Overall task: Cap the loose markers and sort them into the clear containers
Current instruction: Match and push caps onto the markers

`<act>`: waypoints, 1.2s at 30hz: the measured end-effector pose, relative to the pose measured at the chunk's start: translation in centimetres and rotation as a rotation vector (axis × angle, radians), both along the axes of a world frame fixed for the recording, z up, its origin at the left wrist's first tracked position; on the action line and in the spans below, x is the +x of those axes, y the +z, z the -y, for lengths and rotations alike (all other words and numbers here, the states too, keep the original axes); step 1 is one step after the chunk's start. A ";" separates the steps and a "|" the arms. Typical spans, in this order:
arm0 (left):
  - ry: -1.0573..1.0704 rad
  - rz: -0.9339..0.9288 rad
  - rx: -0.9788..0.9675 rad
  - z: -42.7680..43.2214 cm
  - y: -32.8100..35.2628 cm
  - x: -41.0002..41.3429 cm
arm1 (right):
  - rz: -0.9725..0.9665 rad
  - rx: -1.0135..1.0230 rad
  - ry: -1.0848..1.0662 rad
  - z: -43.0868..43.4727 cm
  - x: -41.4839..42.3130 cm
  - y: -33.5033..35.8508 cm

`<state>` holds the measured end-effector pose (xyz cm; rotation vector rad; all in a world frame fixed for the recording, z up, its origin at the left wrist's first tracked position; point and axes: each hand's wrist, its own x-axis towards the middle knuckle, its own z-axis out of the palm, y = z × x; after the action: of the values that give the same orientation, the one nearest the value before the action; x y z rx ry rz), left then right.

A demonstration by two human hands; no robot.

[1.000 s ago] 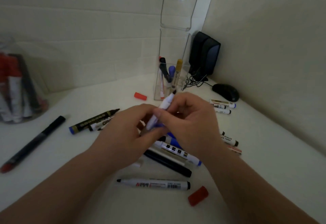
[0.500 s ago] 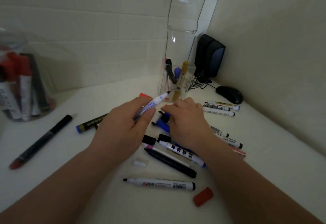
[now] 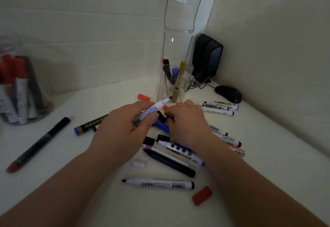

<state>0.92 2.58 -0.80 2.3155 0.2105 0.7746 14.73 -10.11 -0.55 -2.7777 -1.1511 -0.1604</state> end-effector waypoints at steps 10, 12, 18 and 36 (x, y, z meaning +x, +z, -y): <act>0.007 0.000 0.027 -0.3 -0.1 0.1 | -0.263 0.482 -0.067 1.2 -0.2 0.7; 0.016 0.018 0.059 -0.5 -0.1 0.0 | -0.526 0.673 -0.015 2.7 -0.3 2.2; 0.009 0.034 0.212 -0.7 0.1 -0.2 | -1.088 0.960 0.190 5.3 -0.3 3.2; -0.089 0.064 0.243 -0.7 0.4 -0.5 | -1.053 0.909 0.283 5.8 -0.3 3.5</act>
<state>0.47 3.30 -0.42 2.5034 -0.0166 0.8684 14.42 -15.89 2.94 -1.4846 -0.8151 0.5830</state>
